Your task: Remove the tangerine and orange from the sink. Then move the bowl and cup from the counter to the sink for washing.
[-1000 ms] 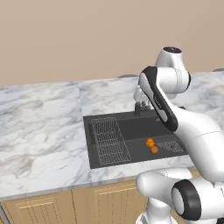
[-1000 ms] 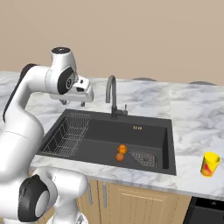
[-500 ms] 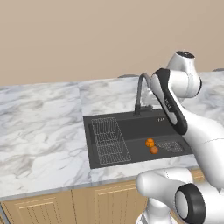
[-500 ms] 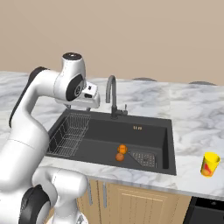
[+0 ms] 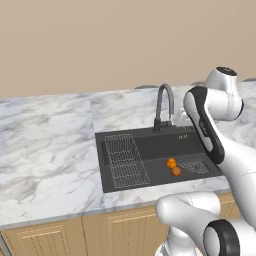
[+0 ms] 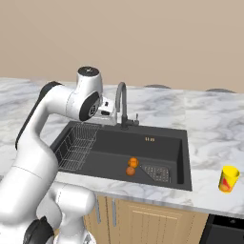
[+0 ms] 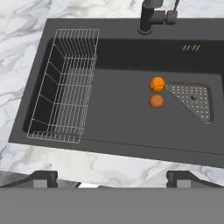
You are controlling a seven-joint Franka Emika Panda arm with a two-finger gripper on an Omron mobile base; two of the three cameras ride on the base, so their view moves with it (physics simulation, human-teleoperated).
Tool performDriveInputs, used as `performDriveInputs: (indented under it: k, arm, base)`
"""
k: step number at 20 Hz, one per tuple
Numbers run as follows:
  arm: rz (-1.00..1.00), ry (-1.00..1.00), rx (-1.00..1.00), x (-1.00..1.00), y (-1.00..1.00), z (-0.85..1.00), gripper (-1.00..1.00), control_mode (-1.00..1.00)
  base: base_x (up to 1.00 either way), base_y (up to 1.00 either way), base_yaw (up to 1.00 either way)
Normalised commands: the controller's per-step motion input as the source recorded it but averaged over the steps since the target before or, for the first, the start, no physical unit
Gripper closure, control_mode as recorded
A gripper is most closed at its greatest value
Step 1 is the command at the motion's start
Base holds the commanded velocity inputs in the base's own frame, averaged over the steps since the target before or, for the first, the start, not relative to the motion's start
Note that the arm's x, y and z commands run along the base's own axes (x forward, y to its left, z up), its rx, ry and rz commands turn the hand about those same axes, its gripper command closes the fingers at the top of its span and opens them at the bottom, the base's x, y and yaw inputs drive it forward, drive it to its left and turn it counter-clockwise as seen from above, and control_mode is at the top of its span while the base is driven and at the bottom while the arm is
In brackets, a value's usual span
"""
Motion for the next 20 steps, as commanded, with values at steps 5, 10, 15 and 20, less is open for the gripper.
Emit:
performDriveInputs:
  k: [5,10,15,20]
  arm:
    - [0.01,-0.08,0.04,-0.11,-0.38,-0.23,-1.00,-1.00]
    - [0.00,-0.06,0.07,-0.04,-0.39,-0.26,-1.00,-1.00]
    - [0.00,0.00,0.05,0.03,-0.33,-0.26,-1.00,-1.00]
    - [0.00,0.00,0.01,0.18,-0.25,-0.26,-1.00,-1.00]
  base:
    - [0.00,0.00,0.00]
    - [0.00,0.00,0.00]
    - [0.00,0.00,0.00]
    - [0.00,0.00,0.00]
